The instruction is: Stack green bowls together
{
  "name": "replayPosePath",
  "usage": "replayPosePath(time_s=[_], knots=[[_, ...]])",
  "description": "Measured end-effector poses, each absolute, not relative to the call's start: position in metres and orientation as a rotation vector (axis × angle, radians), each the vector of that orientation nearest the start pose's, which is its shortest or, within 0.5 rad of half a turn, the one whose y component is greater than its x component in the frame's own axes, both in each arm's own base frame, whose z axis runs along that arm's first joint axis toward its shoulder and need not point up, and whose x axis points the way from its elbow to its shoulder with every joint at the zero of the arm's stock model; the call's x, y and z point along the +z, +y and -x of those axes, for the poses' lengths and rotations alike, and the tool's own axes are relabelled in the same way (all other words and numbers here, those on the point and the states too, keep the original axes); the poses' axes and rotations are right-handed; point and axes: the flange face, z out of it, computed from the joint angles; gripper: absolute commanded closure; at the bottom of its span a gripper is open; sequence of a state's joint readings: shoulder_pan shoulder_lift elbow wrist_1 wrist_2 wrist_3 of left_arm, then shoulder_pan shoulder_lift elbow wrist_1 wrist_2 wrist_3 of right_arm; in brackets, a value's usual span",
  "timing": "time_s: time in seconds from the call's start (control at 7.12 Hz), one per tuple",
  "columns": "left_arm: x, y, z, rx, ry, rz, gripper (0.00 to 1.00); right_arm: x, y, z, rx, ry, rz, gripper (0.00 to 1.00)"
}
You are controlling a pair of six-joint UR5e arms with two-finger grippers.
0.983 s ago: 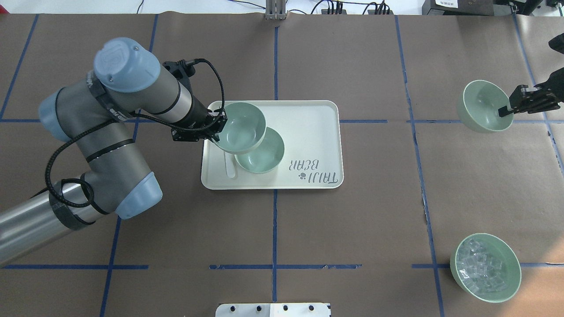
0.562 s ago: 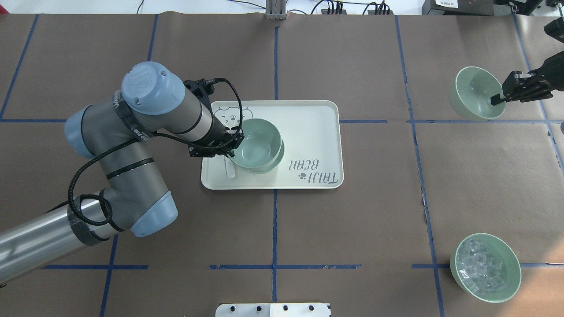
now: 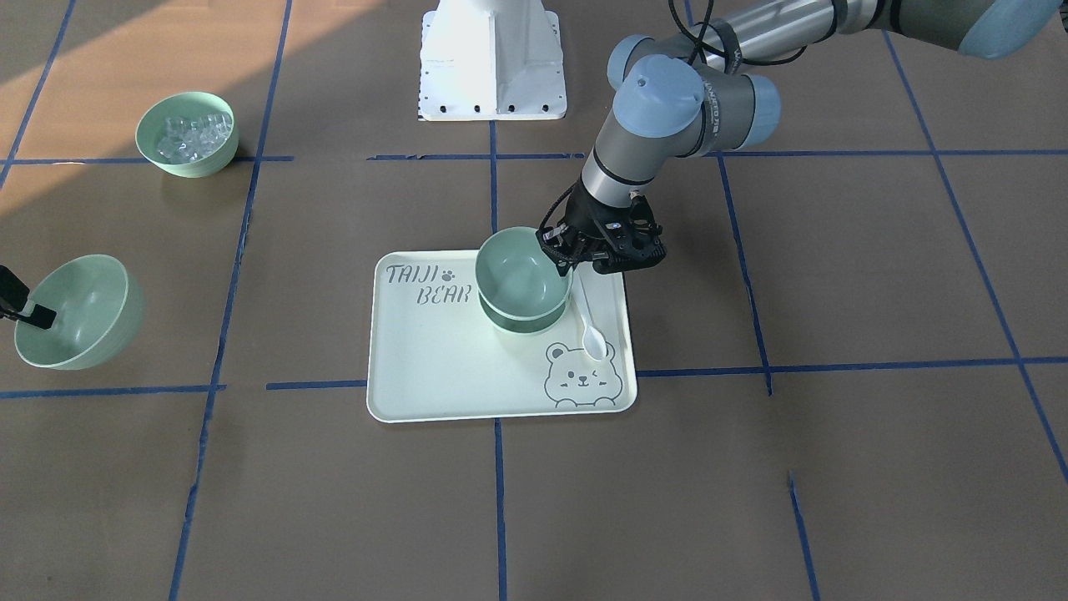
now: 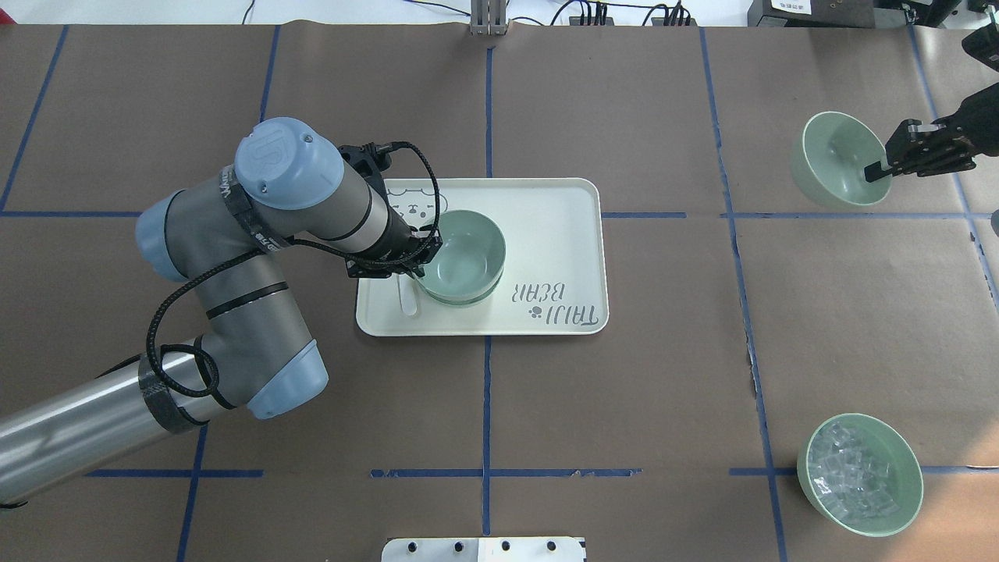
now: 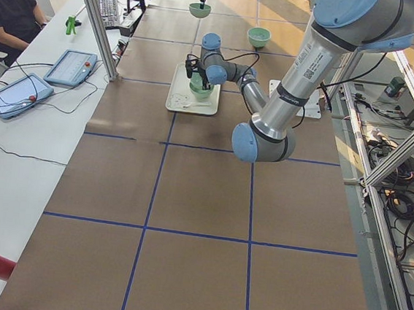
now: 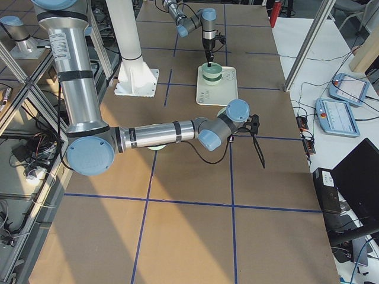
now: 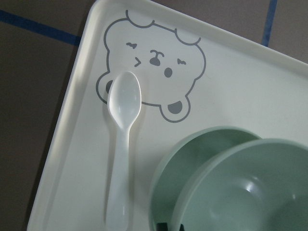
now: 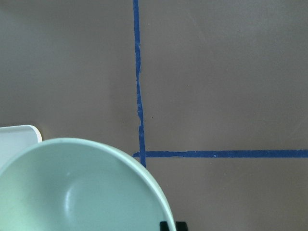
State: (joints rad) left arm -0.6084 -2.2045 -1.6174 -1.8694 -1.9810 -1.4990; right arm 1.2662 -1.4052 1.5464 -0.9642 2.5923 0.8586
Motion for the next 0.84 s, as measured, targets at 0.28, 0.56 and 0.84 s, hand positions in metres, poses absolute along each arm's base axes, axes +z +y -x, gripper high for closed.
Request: replayPosePath(time_s=[0.28,0.56,0.84], knots=[[0.231,-0.473,-0.513,-0.289,1.036,0.030,0.00,0.493,-0.555,0.124,0.106,-1.181,-0.038,1.00],[0.230,-0.475,-0.510,-0.286,1.059,0.012,0.00,0.478,-0.555,0.126,0.117,-1.191,-0.038,1.00],[0.230,-0.493,-0.491,-0.302,1.067,-0.016,0.00,0.433,-0.564,0.152,0.121,-1.222,-0.027,1.00]])
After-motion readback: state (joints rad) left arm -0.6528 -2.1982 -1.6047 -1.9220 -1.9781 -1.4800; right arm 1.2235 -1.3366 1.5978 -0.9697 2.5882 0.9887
